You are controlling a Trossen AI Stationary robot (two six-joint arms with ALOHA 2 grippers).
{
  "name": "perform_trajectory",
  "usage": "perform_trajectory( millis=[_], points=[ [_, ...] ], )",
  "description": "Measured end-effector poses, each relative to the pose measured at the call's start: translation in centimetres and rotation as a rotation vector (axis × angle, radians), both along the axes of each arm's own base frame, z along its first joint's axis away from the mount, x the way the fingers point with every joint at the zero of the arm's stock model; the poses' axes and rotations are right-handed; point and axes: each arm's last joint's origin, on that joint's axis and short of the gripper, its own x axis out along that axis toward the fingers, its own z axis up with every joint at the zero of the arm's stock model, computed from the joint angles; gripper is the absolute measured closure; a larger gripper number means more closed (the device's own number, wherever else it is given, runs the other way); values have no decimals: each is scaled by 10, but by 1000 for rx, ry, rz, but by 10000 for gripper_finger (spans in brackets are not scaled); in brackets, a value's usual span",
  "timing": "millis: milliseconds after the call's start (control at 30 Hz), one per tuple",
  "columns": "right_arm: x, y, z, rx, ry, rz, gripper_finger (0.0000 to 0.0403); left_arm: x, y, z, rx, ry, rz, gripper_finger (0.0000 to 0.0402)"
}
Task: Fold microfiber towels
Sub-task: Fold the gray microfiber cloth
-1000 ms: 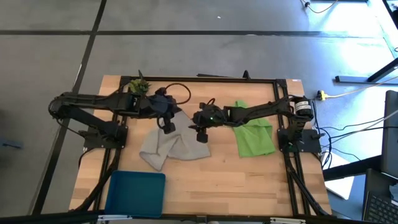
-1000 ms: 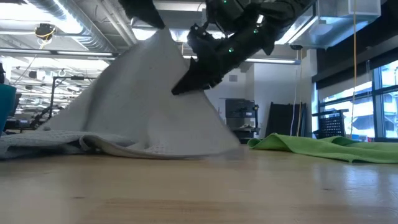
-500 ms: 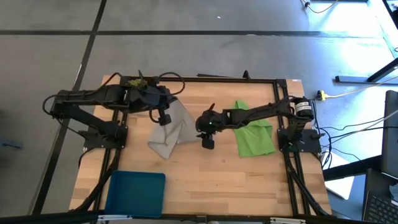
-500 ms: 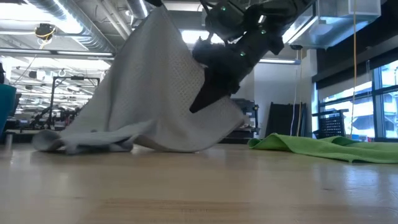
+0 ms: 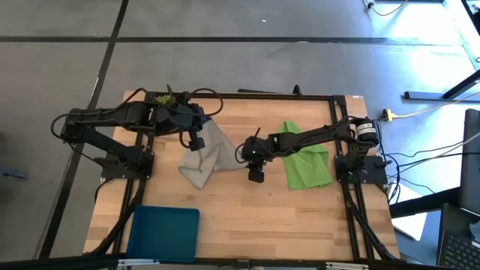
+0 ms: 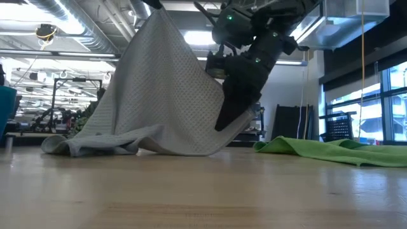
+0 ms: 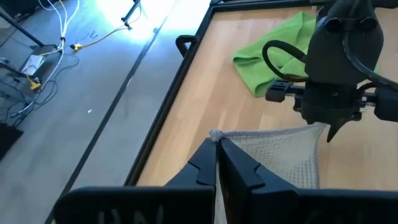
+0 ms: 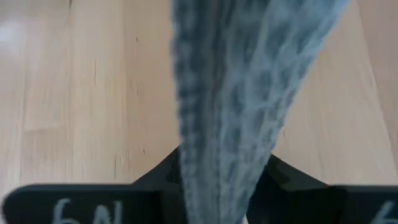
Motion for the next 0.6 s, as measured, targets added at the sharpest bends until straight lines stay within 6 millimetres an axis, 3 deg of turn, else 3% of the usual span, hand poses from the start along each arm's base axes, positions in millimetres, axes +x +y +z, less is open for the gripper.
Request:
perform_trajectory(
  millis=[200, 367, 600],
  points=[
    [-1, 0, 0, -104, 11, -50, 391, -2, 1, -3, 2, 27, 33, 401],
    [-7, 2, 10, -182, 28, -48, 394, -6, 1, -7, -32, 58, 70, 401],
    [-22, 2, 75, -220, -111, -21, 397, -9, 2, -9, -46, 71, 116, 401]
  ],
)
